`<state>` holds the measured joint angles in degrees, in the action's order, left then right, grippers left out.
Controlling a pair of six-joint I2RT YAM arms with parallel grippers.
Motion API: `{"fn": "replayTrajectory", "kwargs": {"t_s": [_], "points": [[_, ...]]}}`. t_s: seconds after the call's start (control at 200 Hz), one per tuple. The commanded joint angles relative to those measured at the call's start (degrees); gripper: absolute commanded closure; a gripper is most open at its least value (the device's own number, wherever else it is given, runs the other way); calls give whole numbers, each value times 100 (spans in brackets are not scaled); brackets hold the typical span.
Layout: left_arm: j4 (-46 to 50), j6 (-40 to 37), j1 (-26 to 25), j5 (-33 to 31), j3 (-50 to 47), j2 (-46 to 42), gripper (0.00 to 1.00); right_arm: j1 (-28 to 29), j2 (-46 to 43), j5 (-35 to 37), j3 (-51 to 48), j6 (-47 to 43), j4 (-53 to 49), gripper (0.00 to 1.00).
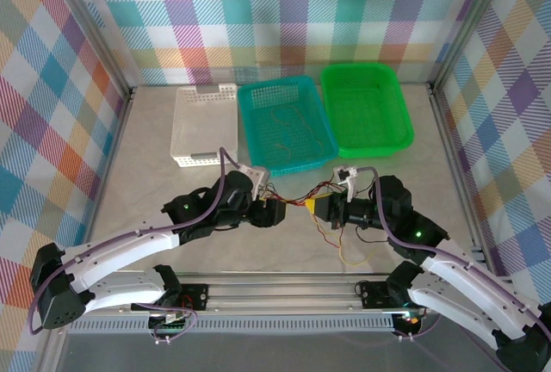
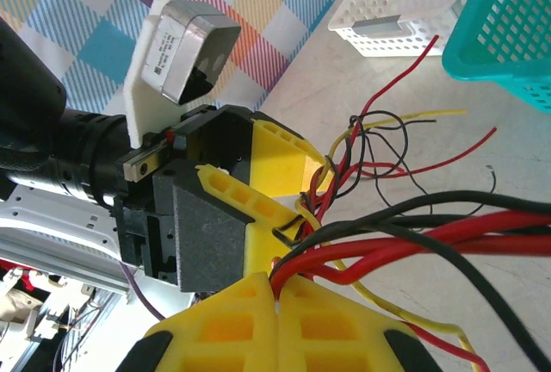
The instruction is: Untangle the cables
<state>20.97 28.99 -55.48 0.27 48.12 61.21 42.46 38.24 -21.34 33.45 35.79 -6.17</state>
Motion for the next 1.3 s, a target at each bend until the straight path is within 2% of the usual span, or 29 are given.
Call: {"fn": "replayTrajectory", "kwargs": {"t_s": [0.0,0.2,0.405,0.605,0.915,0.98,1.295], "points": [[123,-83,-68,-307,-288,-161,29,34,-175,-65,219,-9,-62,100],[-165,87,-68,-364,-913,-627,28,35,-195,-24,228,189,40,100],[-680,204,-68,-124,-1324,-743,29,35,-107,25,447,287,-141,100],[-1068,153,-68,-36,-1616,-760,28,35,-53,-257,446,385,25,100],[-963,-322,-68,-568,-1428,-588,27,33,0,-631,445,564,281,100],[-972,-383,-68,-655,-1420,-562,29,35,-1,-669,437,609,347,100],[-1201,-428,-68,-783,-1415,-537,50,34,69,-875,414,796,591,100]]}}
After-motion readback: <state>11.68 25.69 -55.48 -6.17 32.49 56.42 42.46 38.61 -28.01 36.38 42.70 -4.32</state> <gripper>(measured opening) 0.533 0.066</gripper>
